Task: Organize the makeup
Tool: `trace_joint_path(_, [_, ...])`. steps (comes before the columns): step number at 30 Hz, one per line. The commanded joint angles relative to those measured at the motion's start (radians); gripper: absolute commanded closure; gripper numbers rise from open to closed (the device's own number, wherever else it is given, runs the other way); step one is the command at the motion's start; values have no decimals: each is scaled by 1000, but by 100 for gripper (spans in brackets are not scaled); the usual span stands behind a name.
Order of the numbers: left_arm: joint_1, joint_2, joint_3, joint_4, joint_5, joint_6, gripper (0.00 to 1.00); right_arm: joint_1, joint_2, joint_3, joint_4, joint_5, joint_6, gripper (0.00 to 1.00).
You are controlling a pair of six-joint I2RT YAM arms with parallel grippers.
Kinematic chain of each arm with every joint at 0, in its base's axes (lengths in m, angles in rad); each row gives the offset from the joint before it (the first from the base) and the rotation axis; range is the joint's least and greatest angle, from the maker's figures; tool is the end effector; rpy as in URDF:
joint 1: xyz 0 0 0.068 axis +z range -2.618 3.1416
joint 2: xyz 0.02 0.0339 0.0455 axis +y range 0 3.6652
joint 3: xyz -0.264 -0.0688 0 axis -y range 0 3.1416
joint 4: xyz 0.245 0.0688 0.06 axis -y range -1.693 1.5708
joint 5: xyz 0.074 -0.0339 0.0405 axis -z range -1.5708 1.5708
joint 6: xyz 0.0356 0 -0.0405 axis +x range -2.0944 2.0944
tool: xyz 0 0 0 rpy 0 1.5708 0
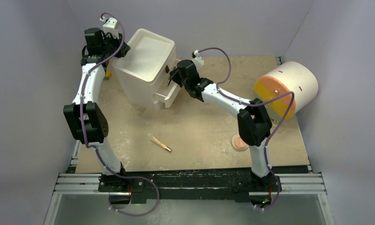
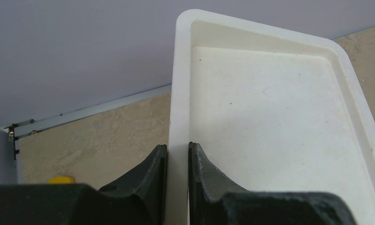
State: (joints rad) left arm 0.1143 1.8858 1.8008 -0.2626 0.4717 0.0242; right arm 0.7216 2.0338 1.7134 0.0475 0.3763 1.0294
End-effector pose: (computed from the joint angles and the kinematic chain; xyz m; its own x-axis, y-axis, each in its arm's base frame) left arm 0.4493 0.0353 0.3675 -0.3305 -0.0162 -0.9437 0.3309 0.9344 -0.1320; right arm 0.3784 0.3155 0.3006 -0.4031 0.7070 -0.5811 -0.0063 0.6329 0.7742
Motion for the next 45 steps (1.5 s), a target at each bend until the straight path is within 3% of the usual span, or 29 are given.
trace_joint_path(1, [-42,74,-41,-193,-1,5,100,-10,-5,32,-5,17,31,87])
trace_joint_path(7, [-42,75,-41,-193,-1,5,100,-13,5,37,23,2,11,50])
trace_joint_path(10, [-42,75,-43,-191,1,5,100,-13,9,37,43,-16,-3,39])
trace_joint_path(14, [-42,75,-43,-193,-2,5,100,-13,-20,6,66,-30,-13,39])
trace_joint_path(17, [-42,74,-42,-193,-2,5,100,-6,-112,-103,194,0,-112,40])
trace_joint_path(20, [-42,73,-43,-192,-1,4,100,44,-205,-194,263,-34,-353,40])
trace_joint_path(23, [-42,75,-41,-192,-1,3,100,119,-258,-272,264,-214,-711,36])
trace_joint_path(26, [-42,73,-43,-191,-1,1,100,173,-287,-358,233,-317,-876,33])
trace_joint_path(30, [-42,72,-37,-193,0,1,100,180,-246,-374,116,-593,-968,31])
trace_joint_path(32, [-42,66,-40,-194,-6,4,100,201,-216,-370,44,-651,-1018,32])
trace_joint_path(36, [-42,70,-44,-190,-4,3,100,267,-182,-413,15,-538,-1061,37])
trace_joint_path(40, [-42,70,-44,-190,-2,3,100,296,-142,-441,23,-518,-1050,47])
trace_joint_path(45, [-42,67,-46,-190,-4,5,100,342,-99,-440,12,-553,-1052,46])
